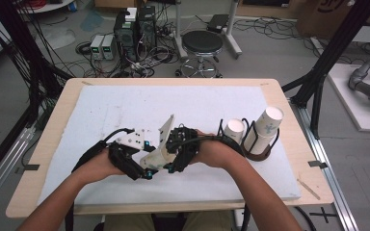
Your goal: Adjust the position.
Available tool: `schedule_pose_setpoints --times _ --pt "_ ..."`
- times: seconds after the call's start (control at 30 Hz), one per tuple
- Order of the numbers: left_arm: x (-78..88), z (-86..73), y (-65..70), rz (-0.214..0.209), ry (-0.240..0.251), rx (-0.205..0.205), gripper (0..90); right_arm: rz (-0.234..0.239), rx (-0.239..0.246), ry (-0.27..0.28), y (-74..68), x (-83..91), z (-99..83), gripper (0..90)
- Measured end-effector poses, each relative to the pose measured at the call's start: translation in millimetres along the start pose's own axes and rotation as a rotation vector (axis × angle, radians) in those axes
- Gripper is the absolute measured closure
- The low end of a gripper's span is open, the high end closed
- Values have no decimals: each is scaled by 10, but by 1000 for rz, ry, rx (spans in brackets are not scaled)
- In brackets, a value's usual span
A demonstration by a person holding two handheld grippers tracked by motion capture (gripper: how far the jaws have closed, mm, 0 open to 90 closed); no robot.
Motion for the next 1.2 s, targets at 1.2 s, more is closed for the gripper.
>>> schedule_pose_setpoints --times 1.2 --pt "70 -70 -120 -13 169 119 354 -5 -248 271 145 162 8 207"
Point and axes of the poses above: each handheld gripper's, and its own axes: x roughly backward along the jaws, z roughly out of its top, y roughly to its right, the point moved 10 cm from there along -x, roughly forward along the jaws, and after that the axes turned 3 degrees about -z, right-handed, at the moved point
